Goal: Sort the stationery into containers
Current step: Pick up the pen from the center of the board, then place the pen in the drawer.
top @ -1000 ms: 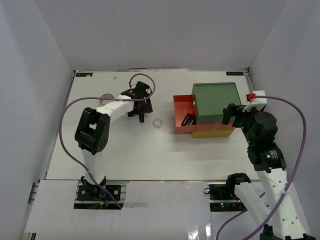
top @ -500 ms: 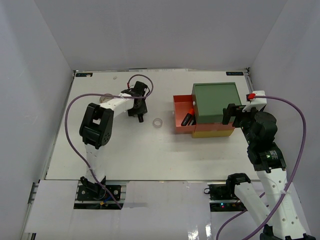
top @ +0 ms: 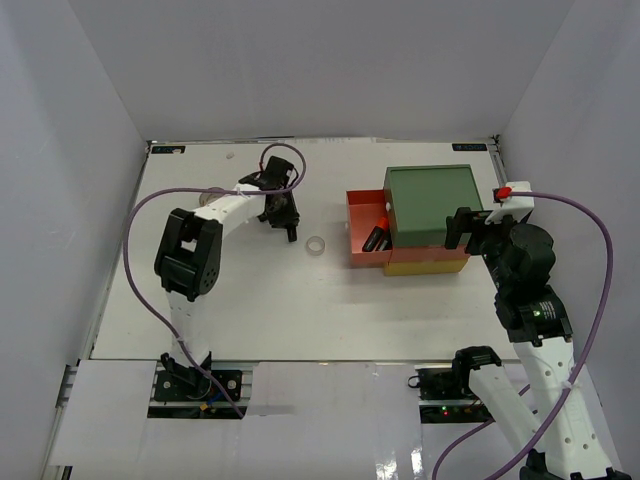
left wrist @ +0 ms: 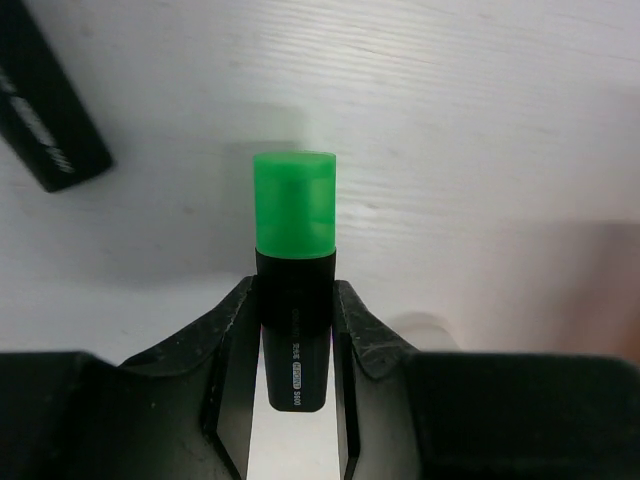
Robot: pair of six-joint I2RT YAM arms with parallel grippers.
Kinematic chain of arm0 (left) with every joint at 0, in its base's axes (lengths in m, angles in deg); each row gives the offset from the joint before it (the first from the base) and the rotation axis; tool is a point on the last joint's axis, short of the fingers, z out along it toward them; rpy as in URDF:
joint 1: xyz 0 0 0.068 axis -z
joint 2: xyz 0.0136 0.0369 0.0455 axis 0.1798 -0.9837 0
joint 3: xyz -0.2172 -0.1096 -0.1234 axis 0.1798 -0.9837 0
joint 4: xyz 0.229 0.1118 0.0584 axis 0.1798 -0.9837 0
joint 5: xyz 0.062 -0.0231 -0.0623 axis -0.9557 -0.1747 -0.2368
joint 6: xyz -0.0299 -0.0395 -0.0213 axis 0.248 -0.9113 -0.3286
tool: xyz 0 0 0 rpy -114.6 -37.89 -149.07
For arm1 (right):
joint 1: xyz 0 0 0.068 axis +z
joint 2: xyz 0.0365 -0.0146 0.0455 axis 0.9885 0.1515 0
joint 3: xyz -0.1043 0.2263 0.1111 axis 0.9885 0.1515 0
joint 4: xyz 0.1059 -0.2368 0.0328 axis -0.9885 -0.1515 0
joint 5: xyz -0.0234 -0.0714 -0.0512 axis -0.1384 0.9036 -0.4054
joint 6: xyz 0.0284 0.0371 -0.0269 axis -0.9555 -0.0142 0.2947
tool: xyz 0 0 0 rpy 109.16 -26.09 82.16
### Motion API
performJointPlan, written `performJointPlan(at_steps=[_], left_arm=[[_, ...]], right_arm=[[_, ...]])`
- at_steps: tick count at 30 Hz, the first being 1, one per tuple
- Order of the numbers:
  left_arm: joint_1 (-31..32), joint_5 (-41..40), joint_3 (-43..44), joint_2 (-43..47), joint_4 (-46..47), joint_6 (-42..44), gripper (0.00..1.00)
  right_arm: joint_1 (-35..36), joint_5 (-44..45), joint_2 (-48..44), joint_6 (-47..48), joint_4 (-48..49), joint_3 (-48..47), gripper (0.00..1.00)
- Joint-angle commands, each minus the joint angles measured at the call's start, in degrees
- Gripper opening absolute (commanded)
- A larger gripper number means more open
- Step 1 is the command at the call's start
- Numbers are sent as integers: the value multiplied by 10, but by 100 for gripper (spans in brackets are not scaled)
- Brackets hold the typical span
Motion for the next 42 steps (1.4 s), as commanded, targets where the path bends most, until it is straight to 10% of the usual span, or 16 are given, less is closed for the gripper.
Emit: performJointPlan(at_steps=[1,13,30,42], left_arm=[[11,110,7,103,41,-42,16],[117,169,48,143,97,-129,23],[148,150,67,144,87,-112,71],[-2,-68,-29,206,23,-42,98]], right_arm=[[3,8,-8,8,25,9,90],[3,8,-14,7,24,7,90],[3,8,-16,8,22,12,90],[3,4,-19,8,22,13,90]])
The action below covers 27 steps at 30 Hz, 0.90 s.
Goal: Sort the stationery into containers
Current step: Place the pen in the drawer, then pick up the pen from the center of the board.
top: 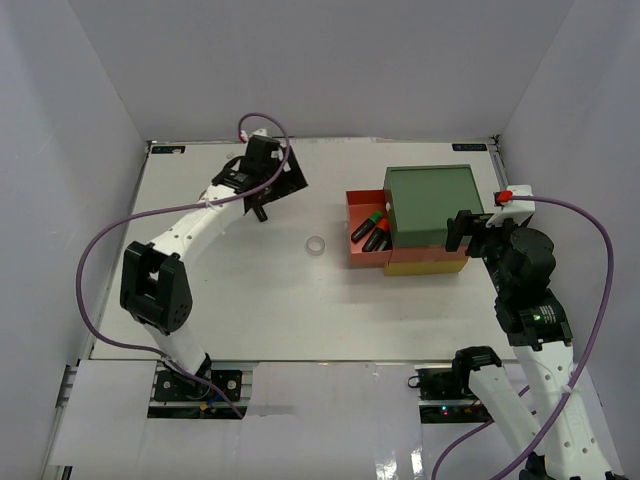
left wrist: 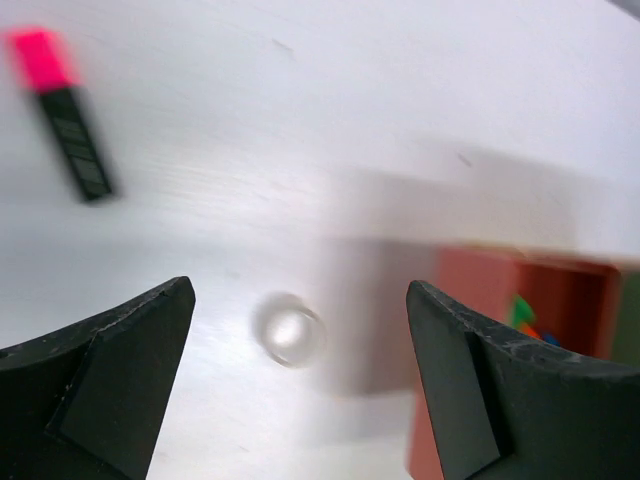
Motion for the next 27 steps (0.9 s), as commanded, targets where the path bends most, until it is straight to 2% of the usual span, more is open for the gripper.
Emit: performJointPlan(at_steps=[1,10,20,27], left_arm=[[-61,-87,-18,8,-24,29,98],[-129,-107,49,-133,-33,29,98],[-143,-126,164,-256,-68,39,93],[-149,-132,200,-302,-89,43,85]], right_arm=[[3,-1,-4,8,21,3,90],[4,-6,-6,8,22,9,90],[5,0,-8,8,23,11,90],[8,8,-14,25,23,14,90]])
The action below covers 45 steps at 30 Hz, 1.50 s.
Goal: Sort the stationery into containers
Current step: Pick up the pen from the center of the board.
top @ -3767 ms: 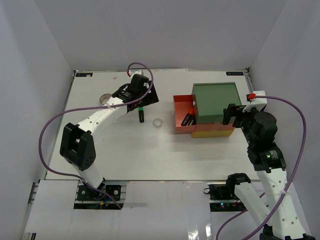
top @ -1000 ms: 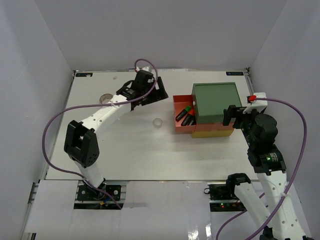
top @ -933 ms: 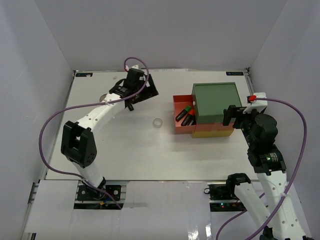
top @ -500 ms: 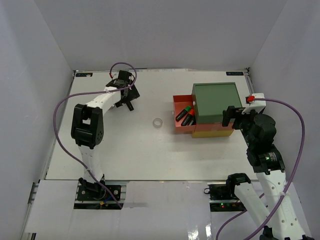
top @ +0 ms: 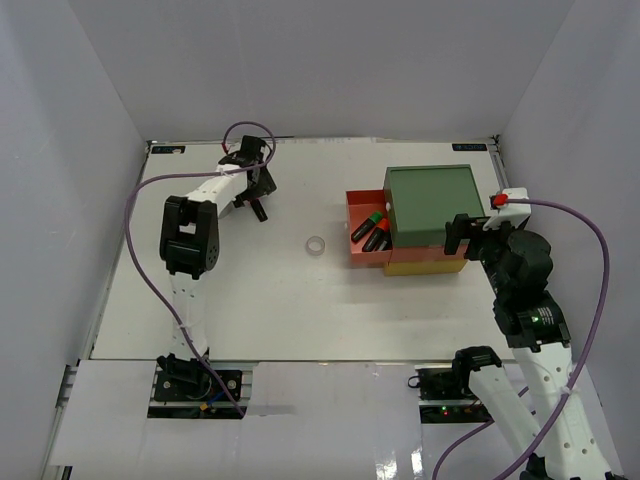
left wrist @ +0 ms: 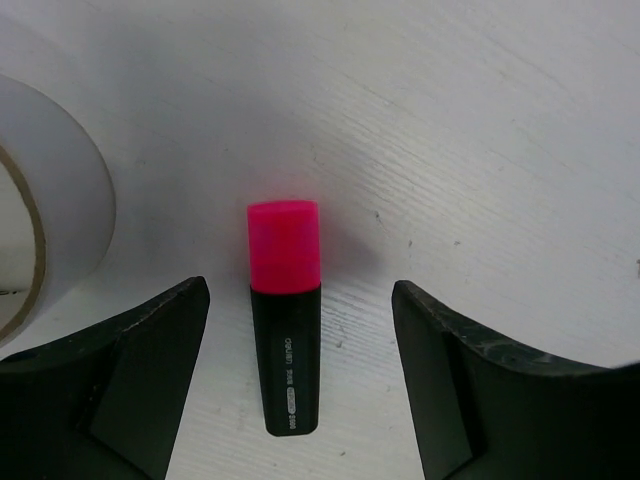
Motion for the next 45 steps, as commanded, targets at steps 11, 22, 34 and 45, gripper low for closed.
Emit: performJointPlan(at_steps=[11,22,34,45], left_arm=[[-4,14,26,-19,-34,9,59],[10,135,-48,63,-17,2,23],[165,269,-80,255,93,-81,26],[251,270,-67,209,123,-117,45]], right_arm=[[8,6,-10,18,25,5,90],[8,3,-8,16,25,1,90],[8,-4,-9,11,23,-4,90],[8,-10,-4,5,1,-32,90]])
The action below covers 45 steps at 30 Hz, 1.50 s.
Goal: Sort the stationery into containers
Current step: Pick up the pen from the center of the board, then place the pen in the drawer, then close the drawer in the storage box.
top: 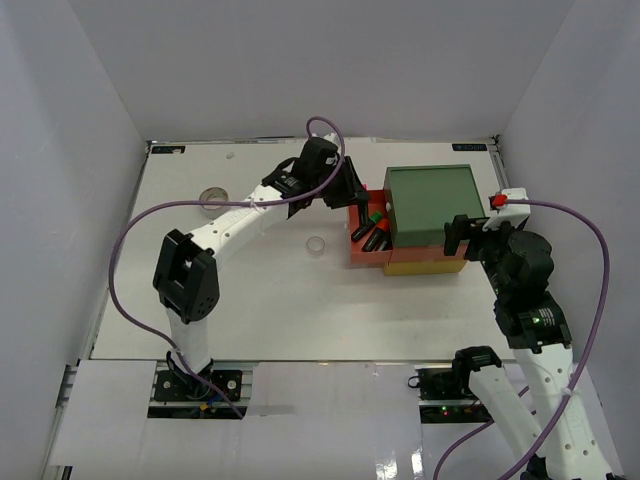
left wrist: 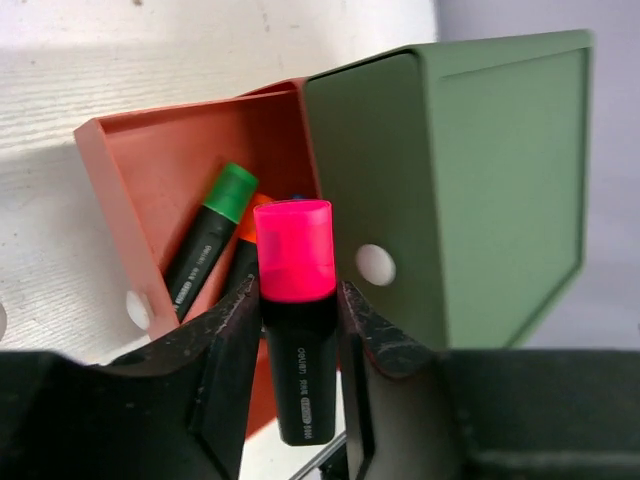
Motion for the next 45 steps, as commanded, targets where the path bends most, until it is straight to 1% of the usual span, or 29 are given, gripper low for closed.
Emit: performJointPlan(at_steps=[1,2,4,5,9,10,16,17,20,21,23,24,25,26,27,28,29,31,32,33,37,45], left_arm=[[1,-1,3,-9,7,-14,48],[0,-2,3,-10,9,-14,55],[0,-2,3,-13,12,-11,62],[2,-2,7,-13,13,-9,69],[2,-1,10,-12,14,5,83],[2,-2,10,-10,14,11,84],[-8,-31,-20,44,14,75,85],[-12,-30,-36,60,15,98,85],[-43,-17,-74,97,21,131,85],[-53,-10,-109,109,34,140,85],[-83,39,-157,134,68,175,84],[-94,61,-209,159,107,184,84],[-113,110,-234,169,128,192,84],[-121,127,-256,176,148,207,84],[-126,141,-276,186,179,217,84],[-129,157,-305,186,190,230,84],[-130,183,-313,185,197,245,84],[-130,196,-324,171,207,287,84],[-130,202,-324,166,210,297,84],[-130,206,-324,161,217,319,84],[-130,241,-318,117,239,353,83],[-120,273,-260,44,275,372,84]], right_arm=[[4,-3,1,0,2,-34,90],[4,0,1,0,0,-35,90],[4,2,2,0,-2,-39,90],[4,2,3,0,-3,-40,90],[4,-10,35,0,-20,-55,91],[4,-12,43,0,-24,-63,91],[3,-1,115,0,-27,-118,91],[2,0,136,-13,-26,-126,91],[-5,-7,180,-25,-24,-155,91],[-8,-12,190,-28,-24,-162,91],[-16,-19,215,-34,-23,-177,91],[-20,-19,224,-34,-23,-181,91],[-35,-27,233,-35,-23,-186,91],[-46,-40,250,-38,-23,-193,91],[-60,-58,259,-40,-22,-195,91],[-94,-108,267,-46,-22,-197,91],[-111,-133,279,-51,-22,-197,91],[-165,-184,287,-63,-17,-196,93],[-173,-186,292,-63,-16,-195,93],[-177,-186,294,-62,-16,-196,93],[-194,-208,307,-63,-17,-197,93],[-206,-236,337,-79,-19,-181,93]])
